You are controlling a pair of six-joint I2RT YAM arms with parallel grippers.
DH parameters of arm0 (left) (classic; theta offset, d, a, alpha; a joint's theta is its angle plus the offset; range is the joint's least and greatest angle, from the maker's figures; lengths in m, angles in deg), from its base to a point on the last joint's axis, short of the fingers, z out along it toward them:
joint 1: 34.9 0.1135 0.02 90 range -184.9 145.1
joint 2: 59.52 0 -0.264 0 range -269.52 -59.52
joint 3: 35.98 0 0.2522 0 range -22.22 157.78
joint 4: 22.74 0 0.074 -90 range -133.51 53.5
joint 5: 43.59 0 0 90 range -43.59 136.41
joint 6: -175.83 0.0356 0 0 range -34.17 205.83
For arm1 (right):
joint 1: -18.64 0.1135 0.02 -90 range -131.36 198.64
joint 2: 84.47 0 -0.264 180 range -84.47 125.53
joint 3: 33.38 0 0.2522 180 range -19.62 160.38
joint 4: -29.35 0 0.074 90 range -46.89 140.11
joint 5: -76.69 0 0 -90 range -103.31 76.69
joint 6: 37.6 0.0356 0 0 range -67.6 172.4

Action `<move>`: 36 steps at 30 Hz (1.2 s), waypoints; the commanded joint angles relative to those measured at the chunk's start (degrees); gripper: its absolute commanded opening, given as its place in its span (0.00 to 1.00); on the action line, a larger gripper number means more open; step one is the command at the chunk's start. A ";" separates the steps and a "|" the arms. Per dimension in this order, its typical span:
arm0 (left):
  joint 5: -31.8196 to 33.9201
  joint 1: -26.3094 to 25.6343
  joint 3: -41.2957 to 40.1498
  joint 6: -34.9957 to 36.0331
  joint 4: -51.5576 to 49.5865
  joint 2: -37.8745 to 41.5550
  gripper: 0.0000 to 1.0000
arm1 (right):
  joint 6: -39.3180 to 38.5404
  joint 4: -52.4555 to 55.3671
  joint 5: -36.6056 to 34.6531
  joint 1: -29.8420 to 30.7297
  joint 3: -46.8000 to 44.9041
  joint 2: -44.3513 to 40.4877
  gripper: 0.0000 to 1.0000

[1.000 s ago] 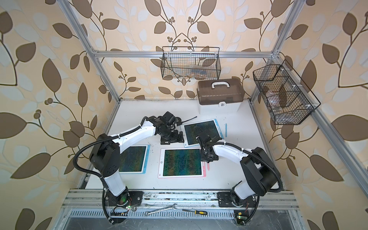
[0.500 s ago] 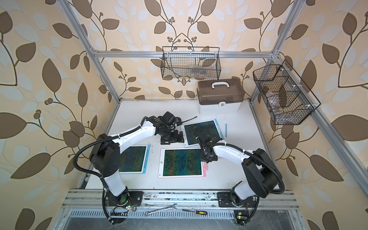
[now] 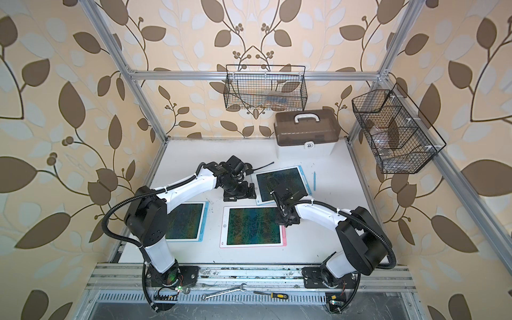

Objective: Place the stylus back onto the writing tablet
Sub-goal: Place the stylus on the writing tablet.

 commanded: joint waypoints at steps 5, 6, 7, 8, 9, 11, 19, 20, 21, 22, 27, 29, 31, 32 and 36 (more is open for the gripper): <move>-0.03 0.62 -0.42 -0.40 -0.17 2.42 0.98 | 1.14 0.10 -0.20 0.51 0.92 1.95 0.00; -0.03 0.61 -0.41 -0.40 -0.19 2.45 0.97 | 1.09 0.33 -0.44 0.55 1.10 2.05 0.00; -0.03 0.59 -0.42 -0.43 -0.18 2.43 0.98 | 0.98 0.46 -0.63 0.51 1.29 2.22 0.00; -0.03 0.62 -0.41 -0.40 -0.18 2.45 0.98 | 0.97 0.38 -0.75 0.51 1.31 2.31 0.00; -0.04 0.62 -0.41 -0.40 -0.18 2.40 0.98 | 0.89 0.38 -0.75 0.55 1.38 2.40 0.00; 0.05 0.62 -0.36 -0.34 -0.26 2.37 0.98 | 0.86 0.38 -0.82 0.58 1.55 2.73 0.00; 0.14 0.62 0.02 -0.29 -0.53 2.08 0.98 | 1.04 0.60 -1.60 0.42 2.49 3.37 0.01; 0.15 0.62 -0.02 -0.18 -0.53 2.08 0.98 | 1.09 0.69 -1.78 0.47 2.68 3.45 0.01; 0.14 0.62 0.06 -0.21 -0.53 2.03 0.98 | 1.11 0.73 -1.76 0.48 2.75 3.54 0.01; 0.13 0.62 0.03 -0.16 -0.53 2.02 0.97 | 1.13 0.81 -1.96 0.39 2.86 3.57 0.01; 0.10 0.62 0.36 -0.02 -0.73 1.82 0.98 | 1.12 0.82 -2.12 0.25 3.29 3.67 0.01; 0.11 0.62 0.40 -0.03 -0.70 1.81 0.98 | 1.17 0.88 -2.13 0.29 3.36 3.94 0.01; 0.14 0.62 0.54 0.04 -0.74 1.73 0.98 | 1.12 0.91 -2.17 0.34 3.31 3.72 0.01; 0.14 0.61 0.56 0.07 -0.71 1.68 0.98 | 1.12 0.95 -2.18 0.31 3.31 3.71 0.01; 0.08 0.62 0.56 0.09 -0.74 1.58 0.98 | 0.90 1.25 -2.22 0.34 3.43 3.47 0.03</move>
